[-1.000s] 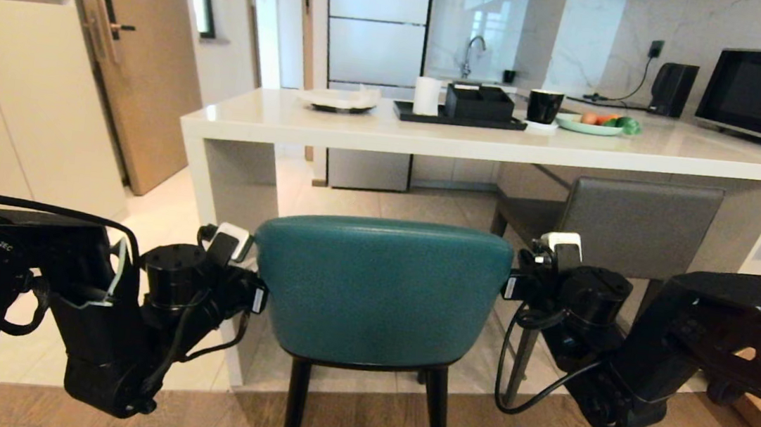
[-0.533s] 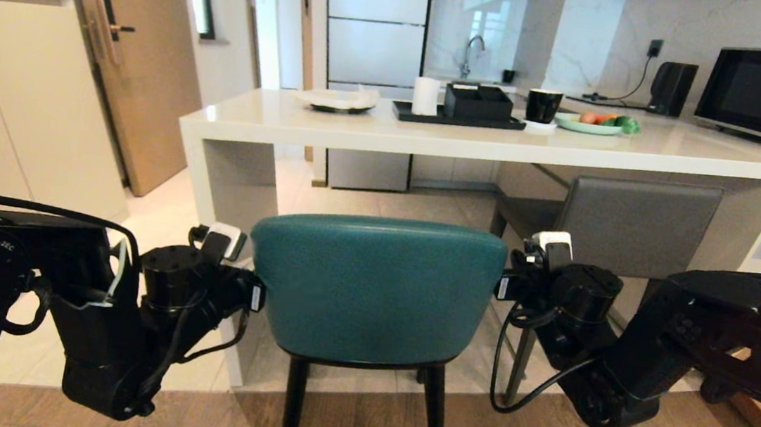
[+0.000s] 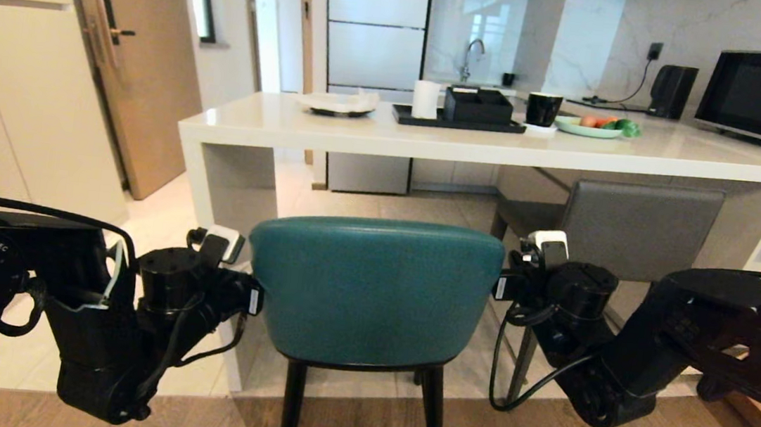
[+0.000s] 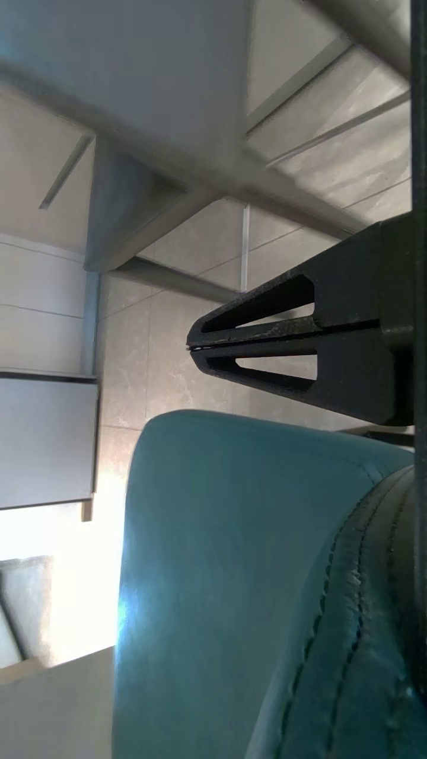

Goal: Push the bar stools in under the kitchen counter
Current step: Push the blue chair back under the dining table

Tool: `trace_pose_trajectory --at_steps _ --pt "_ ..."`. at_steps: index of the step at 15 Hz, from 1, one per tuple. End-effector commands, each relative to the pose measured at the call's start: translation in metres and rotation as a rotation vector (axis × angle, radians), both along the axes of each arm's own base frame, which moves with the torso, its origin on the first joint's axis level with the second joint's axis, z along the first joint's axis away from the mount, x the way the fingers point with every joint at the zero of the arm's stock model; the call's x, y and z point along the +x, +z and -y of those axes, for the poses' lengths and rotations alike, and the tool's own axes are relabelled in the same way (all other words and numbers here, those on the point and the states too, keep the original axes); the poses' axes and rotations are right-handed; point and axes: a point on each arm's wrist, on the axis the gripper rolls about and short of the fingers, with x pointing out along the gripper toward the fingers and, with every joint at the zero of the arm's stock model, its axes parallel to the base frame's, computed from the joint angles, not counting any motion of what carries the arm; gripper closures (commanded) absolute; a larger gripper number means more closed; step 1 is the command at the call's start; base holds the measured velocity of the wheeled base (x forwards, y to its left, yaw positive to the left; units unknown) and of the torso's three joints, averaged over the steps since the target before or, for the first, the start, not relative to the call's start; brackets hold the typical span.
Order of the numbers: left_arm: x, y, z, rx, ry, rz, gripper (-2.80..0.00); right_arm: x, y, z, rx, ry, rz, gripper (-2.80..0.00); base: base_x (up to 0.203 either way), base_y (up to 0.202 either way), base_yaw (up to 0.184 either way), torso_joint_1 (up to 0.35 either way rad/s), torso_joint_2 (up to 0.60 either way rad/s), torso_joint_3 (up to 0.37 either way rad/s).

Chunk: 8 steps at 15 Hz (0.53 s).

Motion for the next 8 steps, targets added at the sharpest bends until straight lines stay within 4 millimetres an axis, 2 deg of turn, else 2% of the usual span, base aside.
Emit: trace_pose_trajectory --at_steps 1,8 --pt "0.0012 0.0038 0.0005 -0.006 -0.002 0.02 0.0 -0.002 0.0029 -0.0054 0.009 0.013 0.017 0.0 0.172 0.0 0.002 -0.003 -0.01 0.007" --pt "0.0012 0.0034 0.0005 -0.006 -0.002 0.019 0.0 0.0001 0.0045 -0.0069 0.007 0.014 0.018 0.0 0.192 0.0 0.002 0.002 0.0 0.003"
